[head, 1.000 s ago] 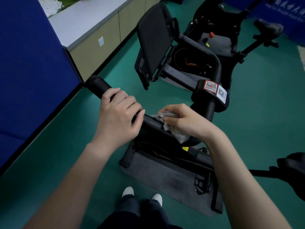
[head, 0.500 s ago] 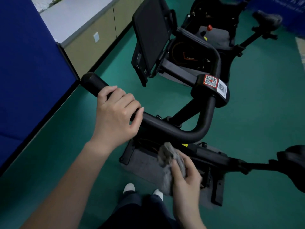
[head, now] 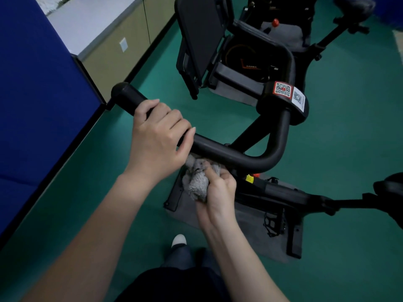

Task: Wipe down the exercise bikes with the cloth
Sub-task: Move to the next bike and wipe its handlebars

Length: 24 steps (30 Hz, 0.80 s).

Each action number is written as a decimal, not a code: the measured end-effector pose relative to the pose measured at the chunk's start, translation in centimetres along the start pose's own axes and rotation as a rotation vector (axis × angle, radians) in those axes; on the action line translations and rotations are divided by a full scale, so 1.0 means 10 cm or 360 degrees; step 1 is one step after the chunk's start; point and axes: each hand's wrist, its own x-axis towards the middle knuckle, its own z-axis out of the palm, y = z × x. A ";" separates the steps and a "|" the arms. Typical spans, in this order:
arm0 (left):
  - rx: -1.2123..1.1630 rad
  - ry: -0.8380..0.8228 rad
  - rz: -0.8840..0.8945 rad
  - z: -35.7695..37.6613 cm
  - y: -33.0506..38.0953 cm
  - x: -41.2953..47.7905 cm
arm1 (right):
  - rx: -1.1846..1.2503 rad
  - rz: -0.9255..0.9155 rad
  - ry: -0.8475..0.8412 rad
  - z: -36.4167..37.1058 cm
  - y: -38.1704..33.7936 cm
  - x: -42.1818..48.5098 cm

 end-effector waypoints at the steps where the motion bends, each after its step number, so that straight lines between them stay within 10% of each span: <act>1: -0.0003 0.0005 0.0007 0.00 0.00 0.00 | 0.0013 -0.0021 0.0030 -0.05 -0.05 -0.01; 7: -0.0013 0.0024 -0.0012 0.01 0.01 -0.01 | 0.0009 -0.0281 0.0086 -0.35 -0.22 0.01; 24: -0.0041 0.0060 0.0023 0.03 -0.01 -0.02 | 0.0238 0.0133 0.0077 -0.30 -0.39 -0.13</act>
